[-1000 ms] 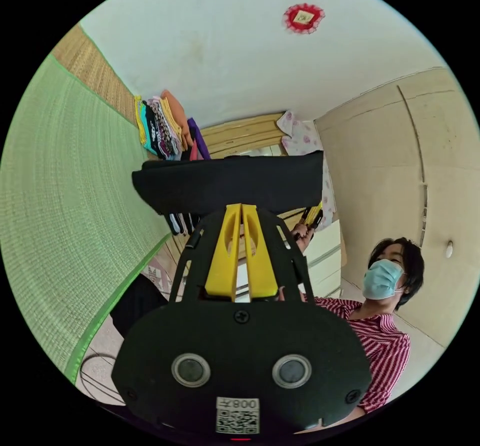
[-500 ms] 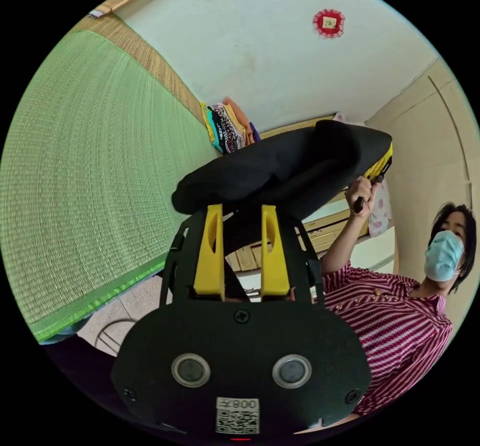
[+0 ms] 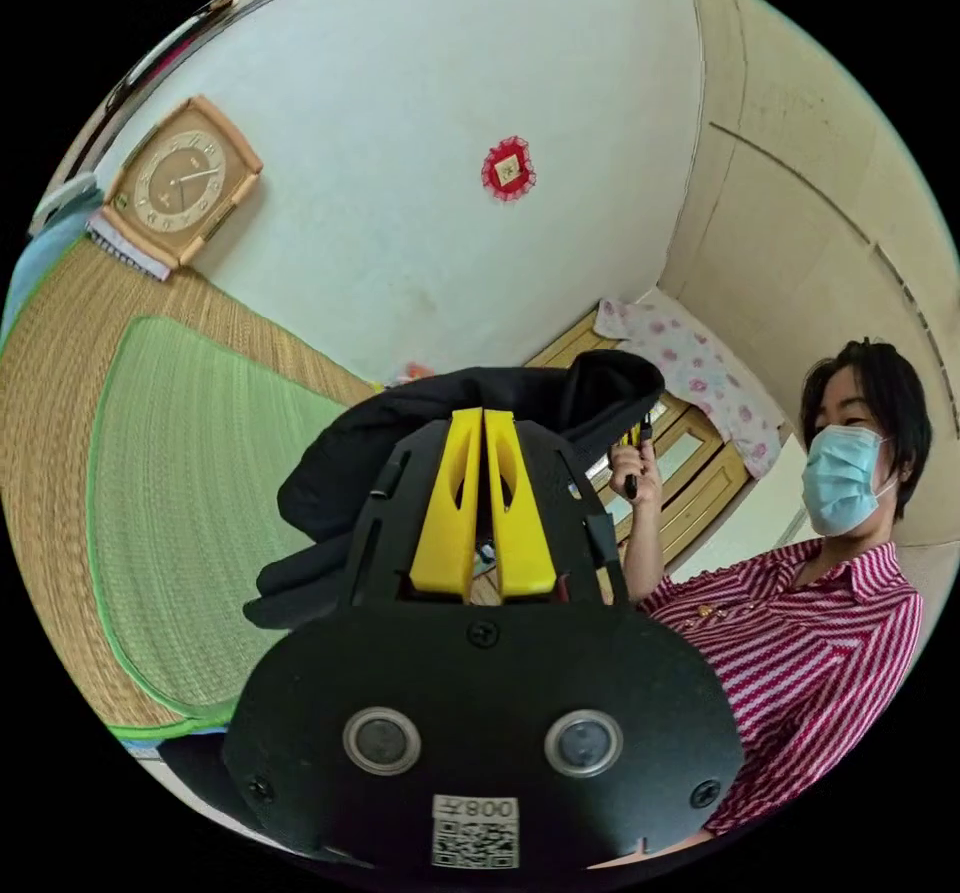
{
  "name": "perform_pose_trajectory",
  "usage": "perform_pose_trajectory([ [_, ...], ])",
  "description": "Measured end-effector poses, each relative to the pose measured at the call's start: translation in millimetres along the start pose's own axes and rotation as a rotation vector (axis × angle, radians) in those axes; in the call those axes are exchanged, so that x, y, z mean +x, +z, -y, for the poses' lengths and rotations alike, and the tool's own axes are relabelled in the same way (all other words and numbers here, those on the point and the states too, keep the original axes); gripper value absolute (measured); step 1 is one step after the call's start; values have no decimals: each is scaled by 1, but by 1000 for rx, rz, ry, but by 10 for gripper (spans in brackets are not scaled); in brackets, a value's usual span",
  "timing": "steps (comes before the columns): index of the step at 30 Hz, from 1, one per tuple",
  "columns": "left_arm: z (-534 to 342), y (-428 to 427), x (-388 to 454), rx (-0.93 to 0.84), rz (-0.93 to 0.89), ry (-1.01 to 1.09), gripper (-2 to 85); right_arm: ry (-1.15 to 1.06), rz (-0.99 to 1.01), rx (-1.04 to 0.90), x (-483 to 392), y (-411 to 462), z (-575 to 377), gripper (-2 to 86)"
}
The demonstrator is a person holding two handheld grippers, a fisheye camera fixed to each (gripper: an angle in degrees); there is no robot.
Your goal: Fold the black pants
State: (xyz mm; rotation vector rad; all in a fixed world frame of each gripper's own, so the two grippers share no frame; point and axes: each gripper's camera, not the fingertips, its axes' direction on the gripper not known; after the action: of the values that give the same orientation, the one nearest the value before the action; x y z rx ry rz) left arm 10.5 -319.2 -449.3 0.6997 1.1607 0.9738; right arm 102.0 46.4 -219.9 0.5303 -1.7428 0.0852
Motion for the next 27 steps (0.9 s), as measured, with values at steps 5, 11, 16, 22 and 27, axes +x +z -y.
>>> perform_pose_trajectory([
  [5, -1, 38, -41, -169, 88, -144, 17, 521, -396, 5, 217, -75, -41, 13],
  [11, -28, 53, -75, -319, 170, -322, 44, 729, -382, 127, 310, -140, -164, 12],
  [16, -10, 64, -93, -396, 222, -375, 72, 521, -502, -235, 278, -42, -186, 52],
  [22, 29, 99, -106, -519, 282, -366, 88, 123, -515, -711, 215, 166, -225, 107],
  [27, 50, 134, -131, -670, 321, -423, 99, 3, -571, -861, 198, 265, -264, 136],
])
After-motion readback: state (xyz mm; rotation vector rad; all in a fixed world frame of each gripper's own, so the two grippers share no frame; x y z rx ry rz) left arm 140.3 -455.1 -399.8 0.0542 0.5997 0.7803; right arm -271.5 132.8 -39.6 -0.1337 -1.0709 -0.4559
